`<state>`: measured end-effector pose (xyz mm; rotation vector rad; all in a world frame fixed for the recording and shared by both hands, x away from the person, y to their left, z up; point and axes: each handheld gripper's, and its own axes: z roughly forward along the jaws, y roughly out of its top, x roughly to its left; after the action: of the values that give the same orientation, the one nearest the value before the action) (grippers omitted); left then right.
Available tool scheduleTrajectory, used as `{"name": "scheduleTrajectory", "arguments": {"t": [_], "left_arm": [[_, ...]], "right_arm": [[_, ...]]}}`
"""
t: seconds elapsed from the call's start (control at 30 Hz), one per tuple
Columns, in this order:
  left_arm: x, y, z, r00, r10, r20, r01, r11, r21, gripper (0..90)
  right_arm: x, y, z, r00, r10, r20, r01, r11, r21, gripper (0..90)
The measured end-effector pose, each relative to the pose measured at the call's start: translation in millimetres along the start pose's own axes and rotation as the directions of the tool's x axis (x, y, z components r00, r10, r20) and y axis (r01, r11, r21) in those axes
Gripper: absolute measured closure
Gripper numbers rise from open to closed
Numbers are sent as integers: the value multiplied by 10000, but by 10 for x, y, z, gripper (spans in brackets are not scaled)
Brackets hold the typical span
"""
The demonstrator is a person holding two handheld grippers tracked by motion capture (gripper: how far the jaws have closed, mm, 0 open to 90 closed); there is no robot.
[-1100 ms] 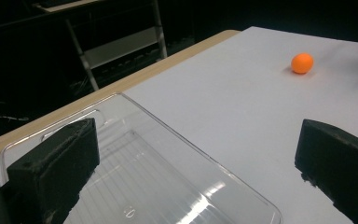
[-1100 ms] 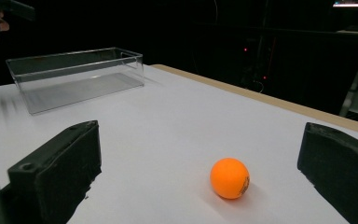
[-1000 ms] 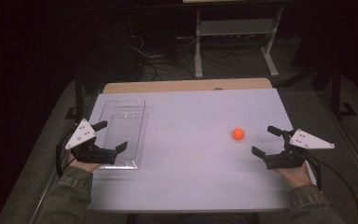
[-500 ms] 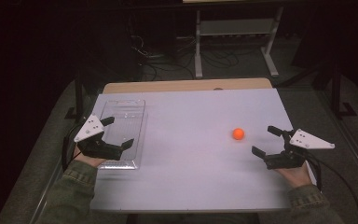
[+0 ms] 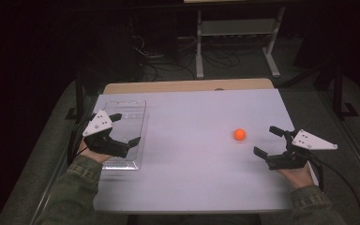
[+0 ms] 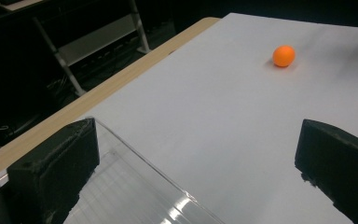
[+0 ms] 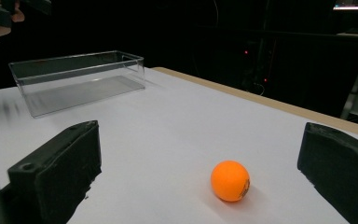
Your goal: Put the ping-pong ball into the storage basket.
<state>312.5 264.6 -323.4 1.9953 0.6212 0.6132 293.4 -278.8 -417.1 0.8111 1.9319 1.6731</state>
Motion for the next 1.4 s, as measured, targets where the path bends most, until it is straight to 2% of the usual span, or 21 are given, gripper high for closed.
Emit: {"name": "scheduleTrajectory", "arguments": {"t": [0.27,0.73,1.07,1.4], "left_arm": [[11,68,64,9997,165,169,-169,9994,286,0],[10,214,174,9980,381,509,-403,9982,435,0],[-29,394,270,9936,764,826,-803,9957,451,0],[-44,473,388,9899,947,1059,-1020,9926,657,0]], "right_arm": [[4,-2,3,10000,3,-44,-3,10000,45,0],[4,-4,5,9999,10,-102,-9,10000,42,0],[4,-5,9,9999,-12,-124,13,10000,51,0],[8,-6,12,9999,-6,-168,7,10000,67,0]]}}
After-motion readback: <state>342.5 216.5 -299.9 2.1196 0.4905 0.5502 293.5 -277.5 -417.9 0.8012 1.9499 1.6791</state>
